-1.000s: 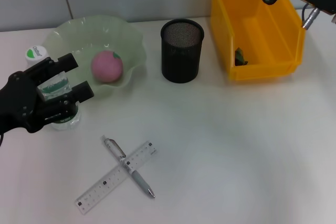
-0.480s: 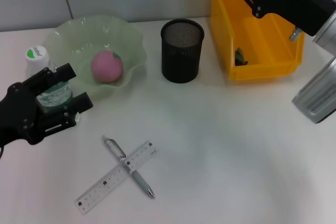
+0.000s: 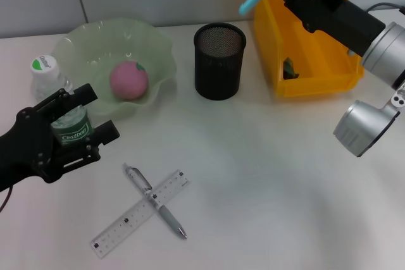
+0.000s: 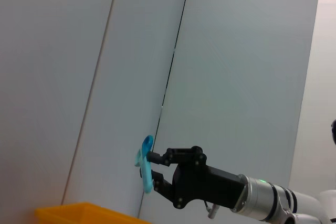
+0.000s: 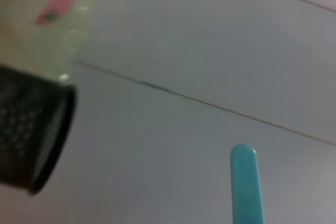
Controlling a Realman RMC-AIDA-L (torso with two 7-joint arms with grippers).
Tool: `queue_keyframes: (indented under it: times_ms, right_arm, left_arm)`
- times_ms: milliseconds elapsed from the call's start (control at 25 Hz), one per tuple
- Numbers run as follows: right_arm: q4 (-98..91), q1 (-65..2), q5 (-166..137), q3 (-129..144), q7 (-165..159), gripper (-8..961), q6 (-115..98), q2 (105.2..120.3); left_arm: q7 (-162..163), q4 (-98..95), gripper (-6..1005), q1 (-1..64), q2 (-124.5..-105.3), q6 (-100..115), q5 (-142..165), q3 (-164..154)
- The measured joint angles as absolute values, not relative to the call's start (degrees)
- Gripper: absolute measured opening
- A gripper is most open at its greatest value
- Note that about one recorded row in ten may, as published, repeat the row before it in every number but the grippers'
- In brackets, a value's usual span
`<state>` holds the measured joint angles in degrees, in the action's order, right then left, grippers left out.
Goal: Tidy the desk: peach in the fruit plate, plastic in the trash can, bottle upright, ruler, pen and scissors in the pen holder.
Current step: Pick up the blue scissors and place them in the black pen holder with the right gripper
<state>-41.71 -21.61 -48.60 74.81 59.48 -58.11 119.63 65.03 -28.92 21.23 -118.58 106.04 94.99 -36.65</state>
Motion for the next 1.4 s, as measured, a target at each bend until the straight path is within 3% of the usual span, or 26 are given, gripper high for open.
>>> queue_keyframes:
  times_ms: [1400]
  right_arm:
    - [-39.3, -29.8, -55.8, 80.8, 95.7, 225, -41.2, 119.4]
  left_arm:
    - [54.4, -21.8, 860, 21.8, -118.76, 105.2, 93.8, -36.4]
